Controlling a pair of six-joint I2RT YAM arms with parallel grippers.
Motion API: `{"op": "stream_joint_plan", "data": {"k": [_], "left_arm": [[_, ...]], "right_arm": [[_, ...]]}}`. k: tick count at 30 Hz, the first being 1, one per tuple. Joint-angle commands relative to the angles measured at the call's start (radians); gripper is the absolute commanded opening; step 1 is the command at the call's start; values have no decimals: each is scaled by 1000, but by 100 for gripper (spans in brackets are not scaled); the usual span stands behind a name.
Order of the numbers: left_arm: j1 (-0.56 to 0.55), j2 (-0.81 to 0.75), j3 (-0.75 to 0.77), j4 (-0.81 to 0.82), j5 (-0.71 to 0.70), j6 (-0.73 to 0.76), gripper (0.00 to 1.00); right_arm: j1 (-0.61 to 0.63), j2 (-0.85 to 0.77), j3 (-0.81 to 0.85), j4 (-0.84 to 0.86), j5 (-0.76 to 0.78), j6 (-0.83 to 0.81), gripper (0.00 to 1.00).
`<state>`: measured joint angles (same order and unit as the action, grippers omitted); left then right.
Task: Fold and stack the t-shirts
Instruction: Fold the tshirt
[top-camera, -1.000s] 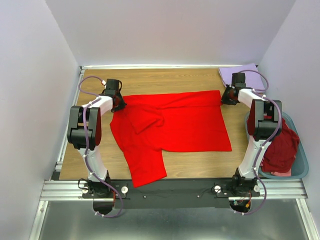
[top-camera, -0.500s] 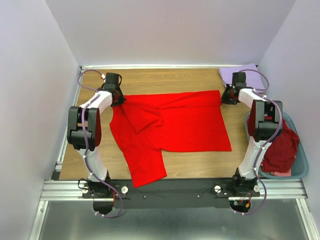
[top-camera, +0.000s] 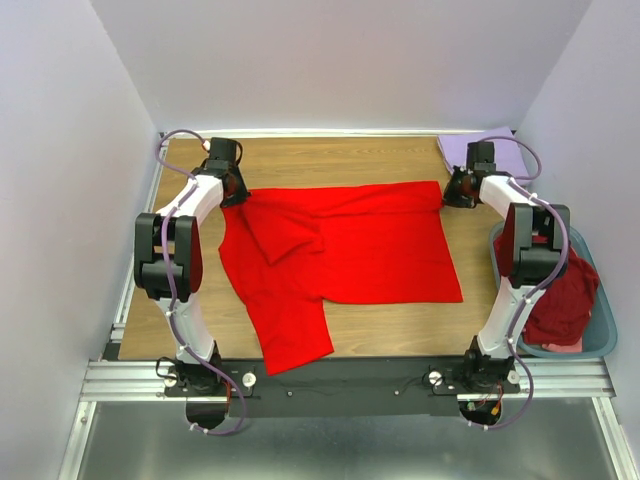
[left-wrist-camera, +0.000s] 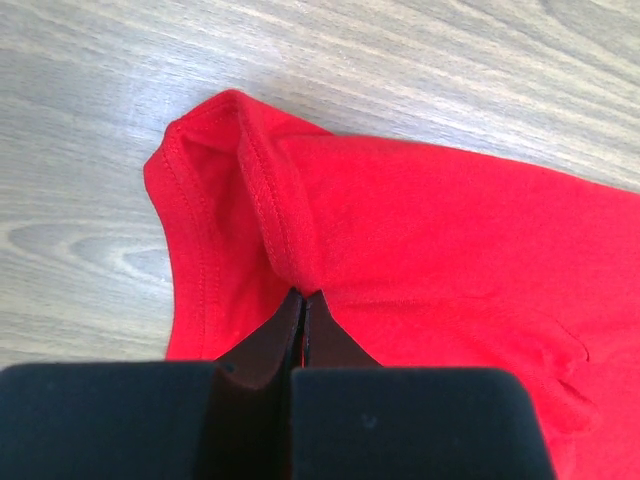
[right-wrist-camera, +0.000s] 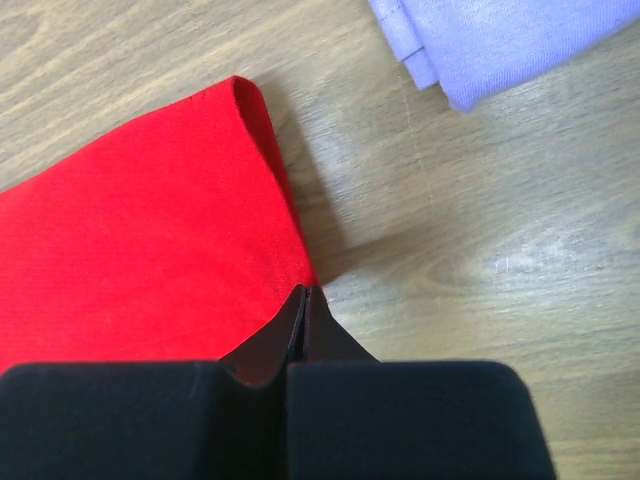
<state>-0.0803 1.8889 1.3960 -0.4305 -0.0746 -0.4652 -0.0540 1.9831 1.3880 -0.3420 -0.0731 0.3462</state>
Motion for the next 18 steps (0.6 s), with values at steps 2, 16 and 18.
{"op": "stream_joint_plan", "data": {"k": [2,16,18], "left_arm": [[14,-8,46,-53,-28,42,0],[22,-19,72,-122,-14,76,0],[24,-22,78,-125,-13,77,0]], "right_arm": [[-4,-47,2,-37,-16,-3,0],[-4,-49,26,-75,-80,-7,1],[-4,-50,31,-80,-82,-7,1]]}}
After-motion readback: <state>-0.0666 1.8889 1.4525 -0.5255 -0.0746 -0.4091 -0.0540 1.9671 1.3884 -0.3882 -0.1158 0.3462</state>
